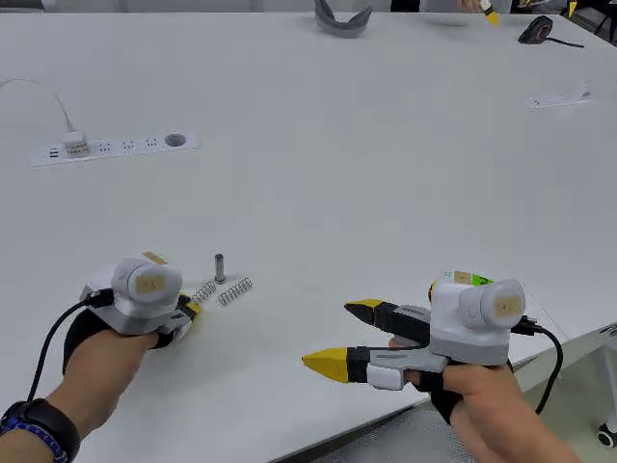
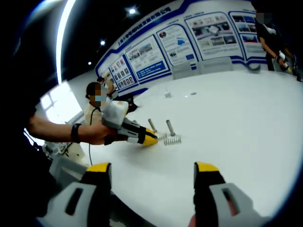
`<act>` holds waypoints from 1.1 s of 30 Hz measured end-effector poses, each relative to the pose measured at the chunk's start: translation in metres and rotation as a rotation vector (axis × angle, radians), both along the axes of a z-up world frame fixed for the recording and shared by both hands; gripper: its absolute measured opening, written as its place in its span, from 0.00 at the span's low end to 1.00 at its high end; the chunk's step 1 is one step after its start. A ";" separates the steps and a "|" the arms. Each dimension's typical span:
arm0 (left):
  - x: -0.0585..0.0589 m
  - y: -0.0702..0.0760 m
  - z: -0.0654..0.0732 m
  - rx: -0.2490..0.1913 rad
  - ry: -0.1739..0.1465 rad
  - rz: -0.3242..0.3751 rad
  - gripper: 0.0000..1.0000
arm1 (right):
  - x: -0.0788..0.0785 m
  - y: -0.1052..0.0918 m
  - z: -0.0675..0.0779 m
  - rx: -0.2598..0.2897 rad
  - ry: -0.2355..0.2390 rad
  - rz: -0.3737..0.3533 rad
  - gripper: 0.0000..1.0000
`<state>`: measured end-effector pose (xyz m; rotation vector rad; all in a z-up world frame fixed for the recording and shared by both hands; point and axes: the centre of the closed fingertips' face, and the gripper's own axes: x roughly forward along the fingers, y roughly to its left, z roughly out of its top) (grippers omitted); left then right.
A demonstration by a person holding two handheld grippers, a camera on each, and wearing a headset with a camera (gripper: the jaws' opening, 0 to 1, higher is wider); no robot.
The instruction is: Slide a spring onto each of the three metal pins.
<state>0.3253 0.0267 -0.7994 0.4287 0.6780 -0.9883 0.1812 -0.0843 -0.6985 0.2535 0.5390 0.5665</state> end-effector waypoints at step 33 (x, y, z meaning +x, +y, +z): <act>-0.048 0.048 -0.001 0.013 0.040 0.040 0.11 | 0.005 0.055 -0.088 -0.090 0.255 0.196 0.58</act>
